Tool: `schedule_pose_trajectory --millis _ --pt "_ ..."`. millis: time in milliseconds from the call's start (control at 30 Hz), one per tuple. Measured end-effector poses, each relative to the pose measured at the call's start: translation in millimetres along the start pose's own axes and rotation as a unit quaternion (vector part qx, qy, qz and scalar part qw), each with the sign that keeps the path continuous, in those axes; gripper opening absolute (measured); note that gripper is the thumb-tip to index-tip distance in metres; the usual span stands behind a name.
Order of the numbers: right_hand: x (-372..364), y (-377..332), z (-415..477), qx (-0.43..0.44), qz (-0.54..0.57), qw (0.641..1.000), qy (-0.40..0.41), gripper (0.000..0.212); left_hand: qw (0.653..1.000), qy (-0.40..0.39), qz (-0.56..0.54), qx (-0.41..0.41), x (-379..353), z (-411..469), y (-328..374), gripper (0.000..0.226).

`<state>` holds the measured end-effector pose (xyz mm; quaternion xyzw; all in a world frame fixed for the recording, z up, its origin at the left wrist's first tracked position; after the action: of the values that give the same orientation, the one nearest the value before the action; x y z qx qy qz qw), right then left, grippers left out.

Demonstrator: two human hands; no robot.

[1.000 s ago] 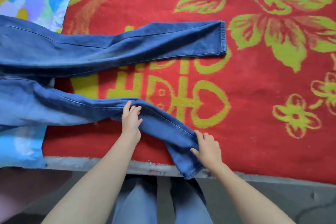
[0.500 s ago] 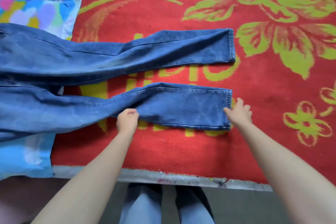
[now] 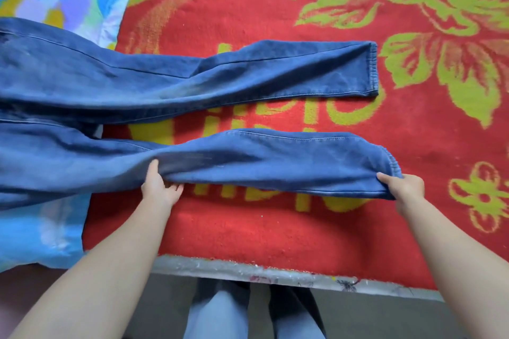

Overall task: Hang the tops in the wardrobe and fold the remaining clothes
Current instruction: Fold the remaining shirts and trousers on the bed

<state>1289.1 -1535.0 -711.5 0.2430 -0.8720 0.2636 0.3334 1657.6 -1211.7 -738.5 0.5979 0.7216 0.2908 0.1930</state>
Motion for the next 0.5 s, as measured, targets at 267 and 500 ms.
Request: schedule_pose_trajectory --millis 267,500 --pt "24 36 3 -0.032 -0.03 0.999 0.014 0.011 0.976 0.17 0.121 -0.056 54 -32 -36 0.061" --pt "33 52 -4 -0.017 0.023 0.996 0.086 0.018 0.989 0.123 0.086 -0.001 89 -40 -61 0.045"
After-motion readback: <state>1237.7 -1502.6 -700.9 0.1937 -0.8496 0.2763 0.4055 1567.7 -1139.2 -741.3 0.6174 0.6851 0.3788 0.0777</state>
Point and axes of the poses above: each hand's wrist, its own z-axis towards the middle knuckle, its own x-axis out of the back of the hand, y = z × x, the point moved 4 cm from there along z, towards the middle knuckle, and after that the axes turned 13 degrees about -x, right-handed, at the moved point
